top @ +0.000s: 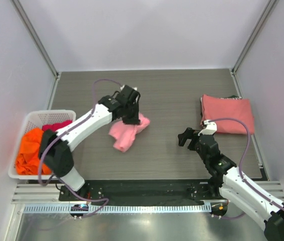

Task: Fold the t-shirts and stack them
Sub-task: Move the tshirt to the center of the board, then flatten the tshirt out

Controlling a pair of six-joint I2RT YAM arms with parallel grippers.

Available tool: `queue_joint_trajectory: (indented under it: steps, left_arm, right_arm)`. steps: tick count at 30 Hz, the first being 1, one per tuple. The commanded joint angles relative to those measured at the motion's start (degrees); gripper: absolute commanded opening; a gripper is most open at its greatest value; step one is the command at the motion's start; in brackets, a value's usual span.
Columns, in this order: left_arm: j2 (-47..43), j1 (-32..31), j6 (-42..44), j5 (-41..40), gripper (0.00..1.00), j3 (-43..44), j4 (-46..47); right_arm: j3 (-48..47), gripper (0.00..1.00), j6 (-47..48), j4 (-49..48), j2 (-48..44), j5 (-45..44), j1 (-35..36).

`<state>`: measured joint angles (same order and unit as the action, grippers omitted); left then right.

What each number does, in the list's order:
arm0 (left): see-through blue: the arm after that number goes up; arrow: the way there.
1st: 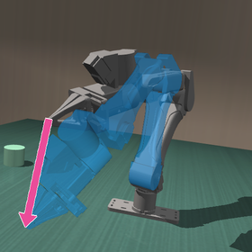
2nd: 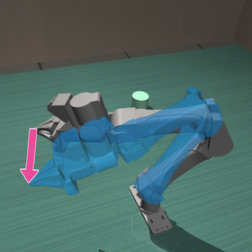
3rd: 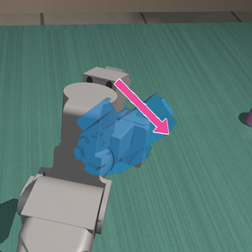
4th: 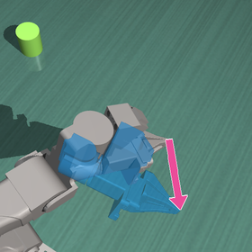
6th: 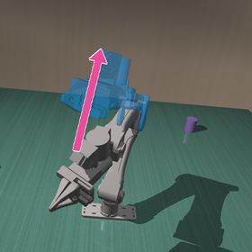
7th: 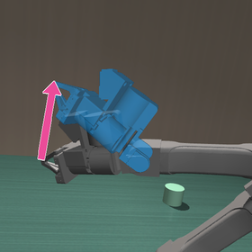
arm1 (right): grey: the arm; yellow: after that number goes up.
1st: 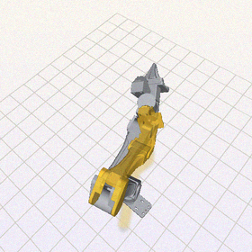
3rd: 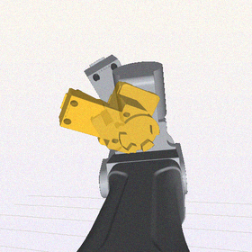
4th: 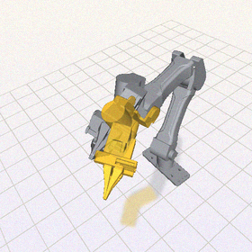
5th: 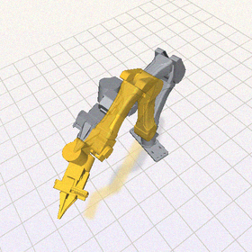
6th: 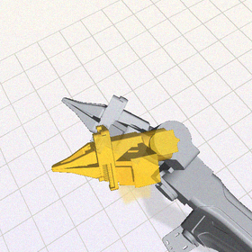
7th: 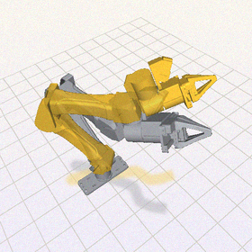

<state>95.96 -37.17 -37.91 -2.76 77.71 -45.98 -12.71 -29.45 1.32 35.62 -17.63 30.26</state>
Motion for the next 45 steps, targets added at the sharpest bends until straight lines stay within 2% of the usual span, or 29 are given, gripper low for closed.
queue_joint_trajectory:
  steps: [1,4,6,8,9,10,11,13,15,19,22,23,26,31,35,39,43,44,45]
  left_arm:
    - [-13.05,-0.54,-3.04,14.09,0.0,7.62,7.56]
    - [-18.52,5.51,-6.2,14.02,0.0,6.32,8.36]
    - [-22.65,10.51,-6.83,12.01,0.01,0.36,8.27]
    - [-23.71,11.15,-5.43,9.89,0.09,-5.95,7.22]
    - [-23.8,11.15,-4.38,8.93,0.23,-8.17,6.52]
    - [-23.72,11.15,-4.54,6.05,0.53,-10.71,5.9]
    - [-23.54,11.15,-5.32,3.41,0.9,-12.74,5.11]
    - [-23.63,11.07,-6.39,-0.56,0.98,-18.89,5.27]
    - [-24.5,11.15,-5.86,-1.36,0.98,-23.37,7.38]
    - [-28.45,10.36,-4.89,-4.96,0.98,-26.91,9.15]
    - [-31.97,10.36,-4.54,-4.97,0.97,-29.37,10.99]
    - [-32.5,10.36,-4.54,-2.88,0.97,-29.89,12.3]
    - [-33.03,10.45,-4.36,1.52,0.94,-32.26,13.9]
    - [-33.03,8.7,-4.54,3.91,0.91,-35.52,12.06]
    - [-31.37,4.75,-7.6,-1.45,0.87,-36.58,8.36]
    - [-29.0,1.4,-10.25,-2.59,0.82,-38.51,9.59]
    - [-28.46,0.87,-12.1,-5.22,0.77,-41.67,12.13]
    - [-28.55,0.87,-12.36,-6.1,0.76,-42.2,12.4]
    - [-28.64,0.87,-12.88,-6.9,0.74,-43.16,12.75]
  right_arm:
    - [-2.23,0.99,0.45,-2.38,-0.28,-0.74,0.15]
    - [-2.14,0.99,0.45,-2.2,-0.63,-0.83,0.15]
    - [-2.06,0.99,0.45,-2.2,-0.9,-0.83,0.15]
    - [-2.06,0.99,0.36,-2.11,-1.16,-0.74,0.15]
    - [-2.06,0.99,0.53,-2.11,-1.34,-0.65,0.15]
    - [-1.97,0.99,0.62,-2.11,-1.43,-0.57,0.15]
    - [-1.88,0.99,0.62,-2.2,-1.6,-0.57,0.15]
    - [-1.79,0.99,1.06,-2.29,-1.86,0.22,0.15]
    - [-1.71,0.98,1.85,-2.99,-2.3,2.49,0.15]
    - [-1.53,0.88,3.44,-6.06,-1.69,10.41,0.15]
    - [-3.98,0.76,2.91,-7.04,3.21,16.47,0.15]
    - [-5.03,0.69,2.82,-6.95,5.06,19.36,0.15]
    - [-9.77,0.64,1.42,-7.91,16.02,29.02,0.32]
    - [-15.85,0.65,1.42,-6.86,27.02,30.64,1.47]
    - [-19.8,0.64,0.71,-6.94,34.95,30.72,2.26]
    - [-22.61,0.64,-0.43,-10.1,41.45,31.51,3.31]
    - [-26.13,0.63,-0.78,-10.64,47.78,31.08,3.75]
    - [-26.83,0.6,-0.78,-10.73,49.88,31.34,3.75]
    - [-27.89,0.51,-0.87,-11.16,50.77,31.95,3.75]
